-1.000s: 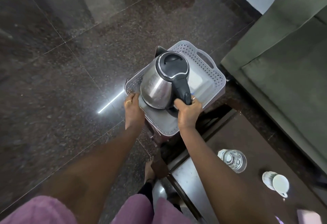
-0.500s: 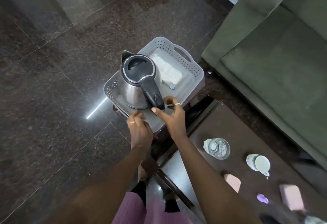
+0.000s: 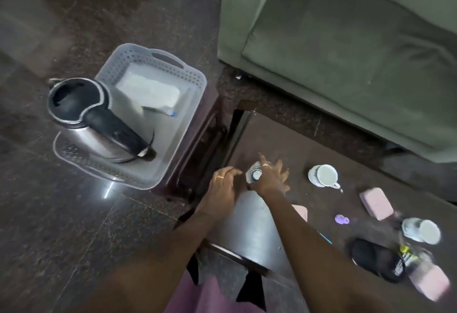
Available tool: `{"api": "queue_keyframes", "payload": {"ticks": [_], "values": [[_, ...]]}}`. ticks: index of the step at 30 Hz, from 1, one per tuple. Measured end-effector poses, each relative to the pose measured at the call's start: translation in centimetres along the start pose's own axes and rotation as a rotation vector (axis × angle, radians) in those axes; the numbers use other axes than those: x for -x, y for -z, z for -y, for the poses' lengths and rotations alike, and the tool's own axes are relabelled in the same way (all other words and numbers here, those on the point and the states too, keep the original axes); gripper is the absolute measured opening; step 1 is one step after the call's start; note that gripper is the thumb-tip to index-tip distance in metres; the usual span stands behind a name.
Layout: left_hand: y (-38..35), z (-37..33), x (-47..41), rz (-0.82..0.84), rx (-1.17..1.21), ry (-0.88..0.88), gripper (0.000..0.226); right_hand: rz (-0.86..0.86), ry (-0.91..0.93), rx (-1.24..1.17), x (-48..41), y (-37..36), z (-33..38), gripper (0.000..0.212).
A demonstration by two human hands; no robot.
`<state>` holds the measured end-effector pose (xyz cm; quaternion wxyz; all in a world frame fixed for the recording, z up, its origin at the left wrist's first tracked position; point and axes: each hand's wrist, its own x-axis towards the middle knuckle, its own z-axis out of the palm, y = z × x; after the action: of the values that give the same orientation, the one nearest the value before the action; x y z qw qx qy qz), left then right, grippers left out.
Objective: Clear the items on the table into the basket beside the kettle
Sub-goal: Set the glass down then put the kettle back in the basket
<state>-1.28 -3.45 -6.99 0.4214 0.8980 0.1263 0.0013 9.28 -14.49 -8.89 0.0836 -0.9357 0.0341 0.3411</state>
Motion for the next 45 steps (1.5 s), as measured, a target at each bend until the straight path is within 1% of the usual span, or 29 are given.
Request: {"api": "queue_keyframes", "payload": {"ticks": [2,5,8,10,13,16,19,21,24,27,29,31,33,35,37,39,41,43,45], "values": [[-1.0,-0.3,-0.6,0.013,-0.011,0.027,0.048,0.034,0.066,-0.050,-0.6,-0.5,-0.9,0.090],[-2.9,-1.1,-0.9,0.026,-0.053,0.044,0.041,0.005,0.183,-0.095,-0.6,-0.8,-2.1,0.079],[-5.4,-2.2,-0.9,0.043,-0.120,0.035,0.040,-0.003,0.211,-0.134,0.6,-0.3,-4.4,0.075],[-7.3,-3.7,-1.1,0.037,-0.106,0.056,0.045,0.002,0.206,-0.179,1.8,0.8,-6.9,0.077],[-10.0,-7.2,-2.2,0.056,-0.073,0.073,0.053,0.021,0.190,-0.176,3.4,3.5,-11.3,0.089],[-12.7,-11.0,-3.7,0.079,-0.058,0.040,0.054,0.017,0.161,-0.139,4.4,6.3,-15.3,0.096],[-16.0,-15.1,-5.8,0.115,-0.048,0.040,0.054,-0.030,0.122,-0.124,4.4,9.7,-19.6,0.097],[-18.3,-17.4,-6.9,0.130,-0.075,0.046,0.048,-0.069,0.099,-0.118,3.9,11.7,-22.4,0.096],[-21.3,-19.1,-8.0,0.146,-0.181,0.000,0.051,-0.109,0.072,-0.104,2.5,14.0,-25.8,0.097],[-23.2,-19.7,-8.5,0.168,-0.206,-0.041,0.051,-0.139,0.054,-0.115,0.2,15.5,-27.9,0.098],[-24.5,-19.8,-8.5,0.156,-0.207,-0.020,0.052,-0.141,0.043,-0.136,-1.6,15.9,-28.7,0.096],[-25.6,-19.5,-8.4,0.136,-0.261,0.030,0.053,-0.131,0.041,-0.158,-3.4,16.0,-29.1,0.096],[-26.3,-18.9,-8.5,0.110,-0.334,0.066,0.058,-0.115,0.039,-0.172,-5.1,15.7,-29.1,0.096],[-26.7,-18.3,-8.9,0.097,-0.424,0.056,0.068,-0.098,0.039,-0.172,-6.6,15.2,-29.0,0.097],[-26.9,-17.7,-9.5,0.100,-0.492,0.040,0.076,-0.084,0.039,-0.168,-7.9,14.6,-28.9,0.098],[-27.0,-17.2,-9.9,0.123,-0.531,0.042,0.079,-0.073,0.041,-0.164,-8.8,14.0,-28.7,0.098],[-27.3,-17.1,-9.9,0.151,-0.586,-0.014,0.077,-0.073,0.041,-0.161,-9.5,13.5,-28.7,0.097],[-27.7,-17.5,-9.6,0.187,-0.688,-0.167,0.072,-0.080,0.038,-0.158,-10.0,13.0,-28.7,0.096],[-28.1,-18.3,-9.4,0.184,-0.705,-0.288,0.070,-0.091,0.031,-0.162,-10.4,12.6,-28.7,0.095]]}}
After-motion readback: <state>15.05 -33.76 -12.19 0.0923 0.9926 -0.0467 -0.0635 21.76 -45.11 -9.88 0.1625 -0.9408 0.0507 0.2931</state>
